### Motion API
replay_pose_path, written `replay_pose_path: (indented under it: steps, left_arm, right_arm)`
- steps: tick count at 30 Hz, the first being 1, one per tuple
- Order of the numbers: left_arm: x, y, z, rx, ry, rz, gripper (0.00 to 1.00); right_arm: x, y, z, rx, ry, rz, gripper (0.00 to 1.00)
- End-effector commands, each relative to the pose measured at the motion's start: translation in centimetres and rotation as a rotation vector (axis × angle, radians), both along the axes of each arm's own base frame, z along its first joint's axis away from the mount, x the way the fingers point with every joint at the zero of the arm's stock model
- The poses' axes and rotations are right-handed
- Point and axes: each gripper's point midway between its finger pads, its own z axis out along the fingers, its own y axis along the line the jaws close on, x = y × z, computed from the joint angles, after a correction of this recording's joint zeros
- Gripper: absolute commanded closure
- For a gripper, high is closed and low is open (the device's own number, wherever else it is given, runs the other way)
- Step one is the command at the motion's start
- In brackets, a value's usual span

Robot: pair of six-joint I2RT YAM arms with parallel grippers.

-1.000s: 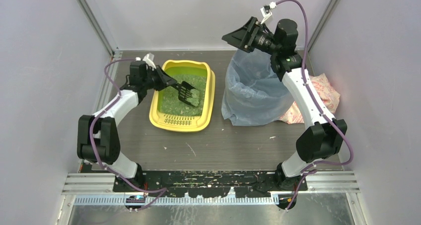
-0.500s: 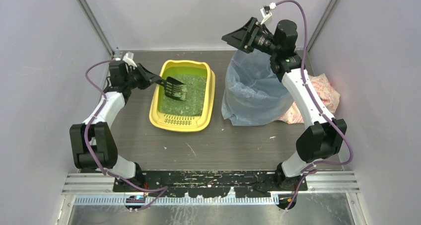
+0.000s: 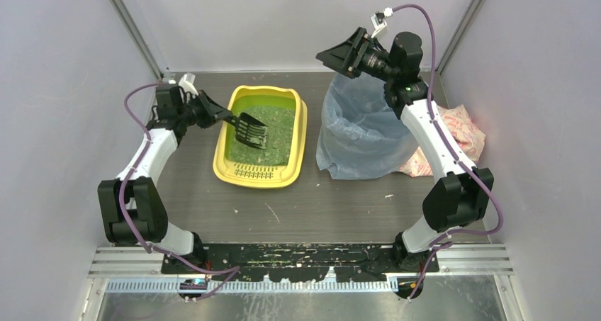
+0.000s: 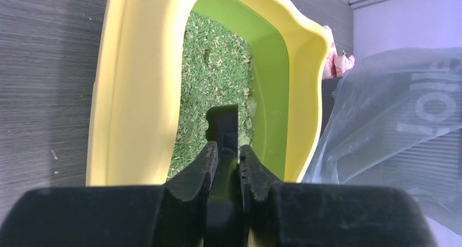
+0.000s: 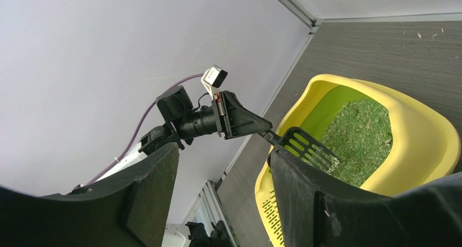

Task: Clean the litter box

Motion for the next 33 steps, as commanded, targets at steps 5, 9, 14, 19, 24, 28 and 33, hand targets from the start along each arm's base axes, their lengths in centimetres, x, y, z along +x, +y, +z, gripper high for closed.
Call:
replay_pose_path:
  steps: [5,9,14,19,24,28,33]
  left_arm:
    - [-0.2,-1.2,1.9,-0.106,-0.059,-0.041,1.00]
    - [0.2,-1.9,2.5,-0.225,-0.075,-0.053,1.00]
    - [0.3,-1.6,3.2,-0.351,-0.082,-0.032,1.00]
    - [0.0,1.1,3.3,-0.373,-0.090,0.015,1.00]
    - [-0.1,3.0,3.8,-0.440,-0.125,0.045,1.00]
    - [0.0,3.2,4.2,-0.521,-0.150,0.067,1.00]
    - [0.9,3.6,4.7,-0.606,-0.181,0.092,1.00]
  right_arm:
    - [-0.6,-0.1,2.2,0.030,-0.076,0.011,0.32]
    - [-0.7,-0.1,2.2,0.030,-0.077,0.014,0.32]
    - [-0.9,-0.2,2.0,0.024,-0.074,0.014,0.32]
    - [-1.0,-0.2,1.5,0.020,-0.061,0.015,0.32]
    - [-1.1,-0.2,1.4,0.018,-0.060,0.016,0.32]
    - [-1.0,-0.1,1.5,0.029,-0.058,0.020,0.32]
    - [-1.1,-0.1,1.8,0.033,-0.063,0.021,0.32]
